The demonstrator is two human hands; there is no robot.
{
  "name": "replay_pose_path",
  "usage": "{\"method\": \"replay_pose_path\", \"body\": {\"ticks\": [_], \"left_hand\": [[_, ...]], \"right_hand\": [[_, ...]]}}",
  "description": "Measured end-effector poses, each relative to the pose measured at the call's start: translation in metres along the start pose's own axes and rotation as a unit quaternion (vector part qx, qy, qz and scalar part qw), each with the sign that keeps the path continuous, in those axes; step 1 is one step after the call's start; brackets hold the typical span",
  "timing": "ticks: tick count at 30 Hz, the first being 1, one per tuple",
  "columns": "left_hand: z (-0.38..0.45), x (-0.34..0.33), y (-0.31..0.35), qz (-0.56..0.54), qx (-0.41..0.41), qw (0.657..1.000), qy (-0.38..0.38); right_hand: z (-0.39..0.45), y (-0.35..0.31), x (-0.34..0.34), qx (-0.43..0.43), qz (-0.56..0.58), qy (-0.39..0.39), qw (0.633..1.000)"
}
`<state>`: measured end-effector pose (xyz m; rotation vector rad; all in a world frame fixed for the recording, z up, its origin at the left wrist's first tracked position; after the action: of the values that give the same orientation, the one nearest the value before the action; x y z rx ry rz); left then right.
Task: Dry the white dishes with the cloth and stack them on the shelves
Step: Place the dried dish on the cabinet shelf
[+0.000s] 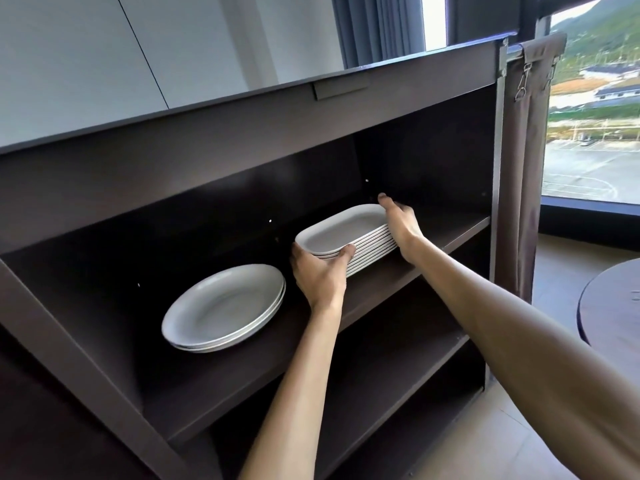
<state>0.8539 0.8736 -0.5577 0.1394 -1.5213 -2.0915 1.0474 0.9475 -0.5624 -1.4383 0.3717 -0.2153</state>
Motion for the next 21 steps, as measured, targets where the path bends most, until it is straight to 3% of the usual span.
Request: {"method": "replay_pose_path", "body": {"ticks": [6,12,15,18,21], "left_hand": [[-0.010,0.005,0.006,0.023,-0.007,1.000,-0.003],[-0.056,-0.011,0.059,-0.090,-0.212,0.973,0.027],[-0.092,-0.047,0.087,-0.162,-0.260,0.952,-0.028],[-0.138,-0.090,0.101,-0.181,-0.239,0.944,-0.135],[-0.187,-0.129,0.106,-0.195,-0.219,0.927,-0.232]], "right_hand": [[-0.003,-0.005,0.006,0.012,-0.011,0.012,1.000],[-0.036,-0.040,0.052,0.072,0.005,0.088,0.994],[-0.067,-0.055,0.102,0.123,-0.009,0.140,0.982],[-0.107,-0.051,0.170,0.156,-0.067,0.234,0.957],[-0.149,-0.025,0.240,0.099,-0.186,0.321,0.923]]}}
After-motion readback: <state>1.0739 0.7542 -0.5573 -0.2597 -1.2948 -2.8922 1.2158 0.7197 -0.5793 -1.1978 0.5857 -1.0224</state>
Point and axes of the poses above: each hand's wrist, its own z-axis towards the middle knuckle, its own x-axis out of the back of the hand, y = z × x, the point moved 4 cm from there along z, towards the middle knuckle, and after that the axes turned 3 degrees about z, right-handed, at the moved point
